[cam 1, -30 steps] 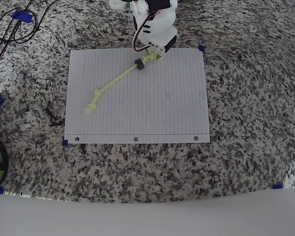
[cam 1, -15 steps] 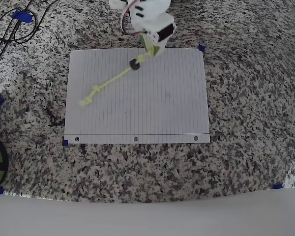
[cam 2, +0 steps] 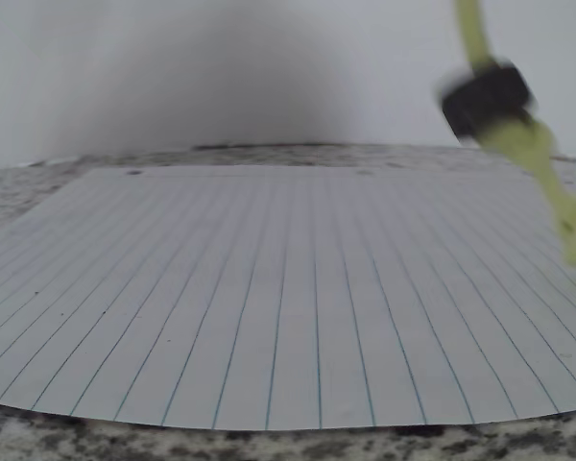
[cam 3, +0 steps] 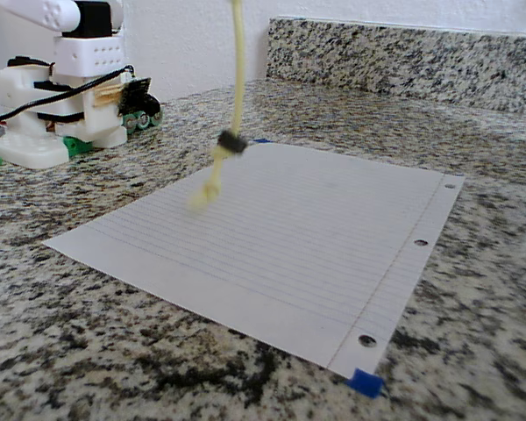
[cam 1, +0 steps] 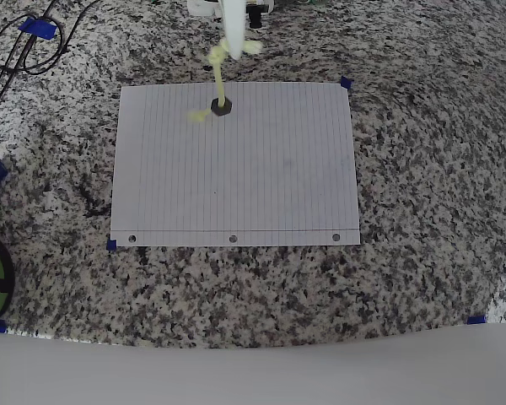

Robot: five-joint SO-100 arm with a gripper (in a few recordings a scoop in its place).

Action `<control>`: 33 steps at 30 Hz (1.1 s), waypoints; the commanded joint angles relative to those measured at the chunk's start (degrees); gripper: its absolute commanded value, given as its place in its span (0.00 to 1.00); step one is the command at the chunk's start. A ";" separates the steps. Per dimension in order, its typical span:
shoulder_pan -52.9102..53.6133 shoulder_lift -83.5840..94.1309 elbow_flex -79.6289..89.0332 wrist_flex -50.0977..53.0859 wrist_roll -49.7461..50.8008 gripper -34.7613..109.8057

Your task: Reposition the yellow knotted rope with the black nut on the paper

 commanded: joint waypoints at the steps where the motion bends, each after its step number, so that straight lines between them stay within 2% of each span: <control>1: 3.60 1.58 -2.99 -2.02 -0.79 0.24; 9: 16.88 3.87 -2.99 -8.17 -0.09 0.24; 14: 21.80 3.16 -2.29 -6.77 1.76 0.24; 18: 22.32 2.46 3.25 -5.45 3.87 0.24; 27: 22.94 2.20 10.46 -10.11 4.75 0.24; 33: 12.92 2.99 12.74 -8.35 6.33 0.24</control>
